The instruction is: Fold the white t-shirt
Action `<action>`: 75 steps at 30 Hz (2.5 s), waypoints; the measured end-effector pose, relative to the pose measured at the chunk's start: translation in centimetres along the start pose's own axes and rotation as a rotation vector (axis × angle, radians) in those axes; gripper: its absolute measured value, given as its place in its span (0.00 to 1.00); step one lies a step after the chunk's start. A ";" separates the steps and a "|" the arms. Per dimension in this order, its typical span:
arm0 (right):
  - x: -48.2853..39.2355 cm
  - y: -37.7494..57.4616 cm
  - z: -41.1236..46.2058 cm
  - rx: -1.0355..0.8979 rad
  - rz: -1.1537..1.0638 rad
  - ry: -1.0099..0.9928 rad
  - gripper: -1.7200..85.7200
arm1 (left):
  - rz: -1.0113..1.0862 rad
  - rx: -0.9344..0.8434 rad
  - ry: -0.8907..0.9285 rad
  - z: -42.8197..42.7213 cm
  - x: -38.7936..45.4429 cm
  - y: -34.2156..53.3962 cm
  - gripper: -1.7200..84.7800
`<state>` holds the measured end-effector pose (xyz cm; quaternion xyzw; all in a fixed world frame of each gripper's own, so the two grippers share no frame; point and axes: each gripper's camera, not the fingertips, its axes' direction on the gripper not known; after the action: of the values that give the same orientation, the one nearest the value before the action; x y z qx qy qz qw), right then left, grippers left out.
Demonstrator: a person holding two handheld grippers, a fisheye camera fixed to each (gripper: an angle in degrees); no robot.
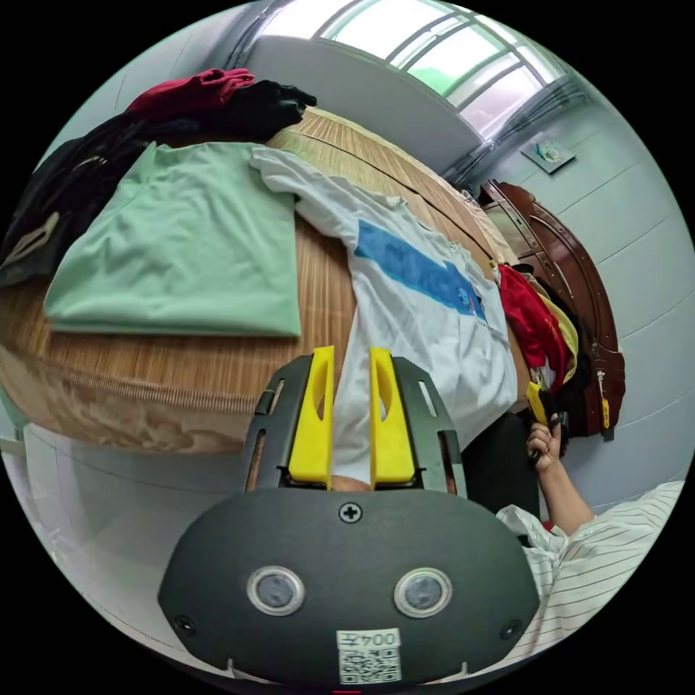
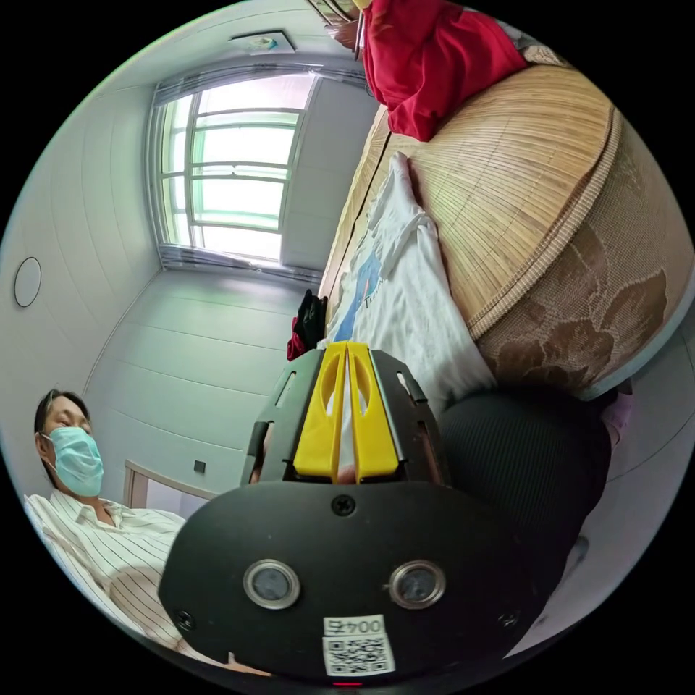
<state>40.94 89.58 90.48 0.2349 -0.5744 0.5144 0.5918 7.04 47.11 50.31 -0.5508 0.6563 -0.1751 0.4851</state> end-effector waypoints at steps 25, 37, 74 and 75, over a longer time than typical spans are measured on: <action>-4.3 14.5 18.1 -0.275 -0.460 0.383 0.08 | -0.158 0.388 0.041 -4.5 -2.7 -4.5 0.07; -14.7 19.3 64.2 -0.585 -1.171 0.743 0.09 | -0.287 0.481 0.018 -0.2 -8.1 -11.4 0.04; 10.5 0.1 56.4 -0.315 -0.474 0.222 0.10 | -0.347 0.430 0.100 2.6 -11.7 -15.8 0.05; 13.1 -0.6 55.4 -0.335 -0.384 0.227 0.12 | -0.348 0.427 0.099 2.8 -11.6 -15.9 0.05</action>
<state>14.75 45.64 115.44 0.1792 -0.5262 0.3136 0.7698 17.24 53.05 66.29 -0.5313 0.5228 -0.4167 0.5203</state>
